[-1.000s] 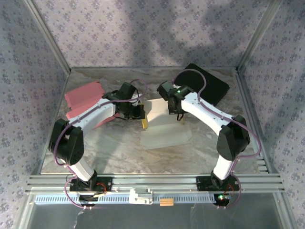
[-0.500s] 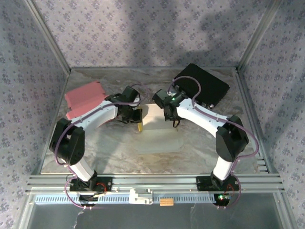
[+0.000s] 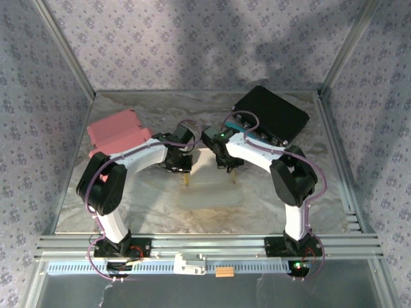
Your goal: Fold the paper box
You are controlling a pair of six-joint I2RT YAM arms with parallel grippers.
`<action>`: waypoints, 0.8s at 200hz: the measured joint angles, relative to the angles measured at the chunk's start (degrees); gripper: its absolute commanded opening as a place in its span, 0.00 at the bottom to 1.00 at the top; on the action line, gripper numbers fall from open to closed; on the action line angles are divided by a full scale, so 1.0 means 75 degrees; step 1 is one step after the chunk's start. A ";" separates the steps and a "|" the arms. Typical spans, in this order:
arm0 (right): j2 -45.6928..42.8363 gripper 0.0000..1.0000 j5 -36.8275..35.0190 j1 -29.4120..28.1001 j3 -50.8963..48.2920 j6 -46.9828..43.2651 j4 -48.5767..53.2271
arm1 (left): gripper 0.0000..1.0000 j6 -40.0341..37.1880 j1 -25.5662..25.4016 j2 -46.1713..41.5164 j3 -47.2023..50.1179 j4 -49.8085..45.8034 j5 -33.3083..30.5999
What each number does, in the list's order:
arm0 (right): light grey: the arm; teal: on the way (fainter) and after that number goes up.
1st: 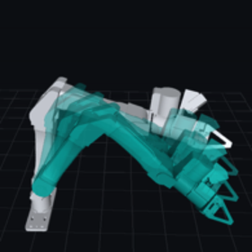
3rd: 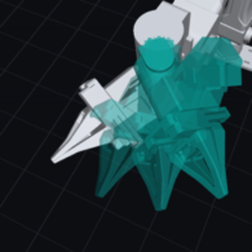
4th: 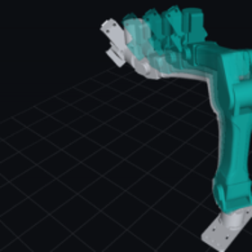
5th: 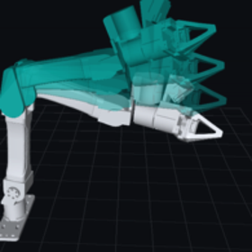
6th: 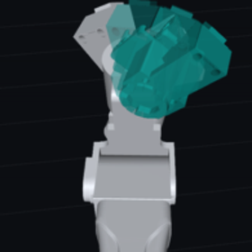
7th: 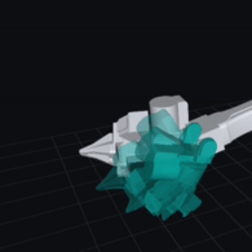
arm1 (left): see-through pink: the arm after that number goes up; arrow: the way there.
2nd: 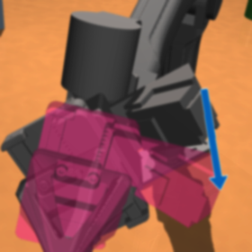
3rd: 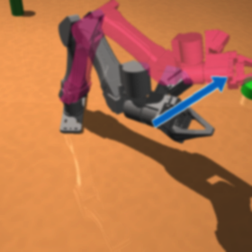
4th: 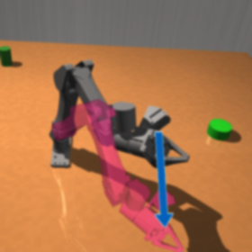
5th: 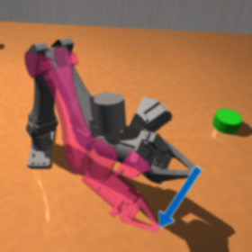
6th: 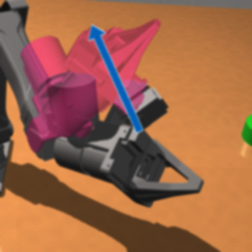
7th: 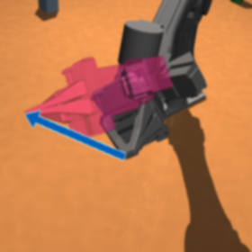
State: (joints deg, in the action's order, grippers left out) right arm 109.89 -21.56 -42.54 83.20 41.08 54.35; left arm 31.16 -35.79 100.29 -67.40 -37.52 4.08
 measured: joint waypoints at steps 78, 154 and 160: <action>0.0102 0.00 0.0265 0.0055 0.0000 -0.0055 0.0000 | 0.12 -0.0029 0.0006 0.0157 0.0102 0.0420 -0.0271; 0.0105 0.00 0.0294 0.0055 0.0000 -0.0055 -0.0044 | 0.06 -0.0070 0.0017 0.0157 0.0166 0.0606 -0.0326; 0.0105 0.00 0.0294 0.0055 0.0000 -0.0055 -0.0052 | 0.05 -0.0061 0.0017 0.0157 0.0166 0.0606 -0.0326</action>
State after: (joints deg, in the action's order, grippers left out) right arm 110.67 -19.35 -42.13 83.20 40.66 53.95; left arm 30.70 -35.66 101.47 -66.15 -32.97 1.63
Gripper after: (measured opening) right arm 0.064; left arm 0.082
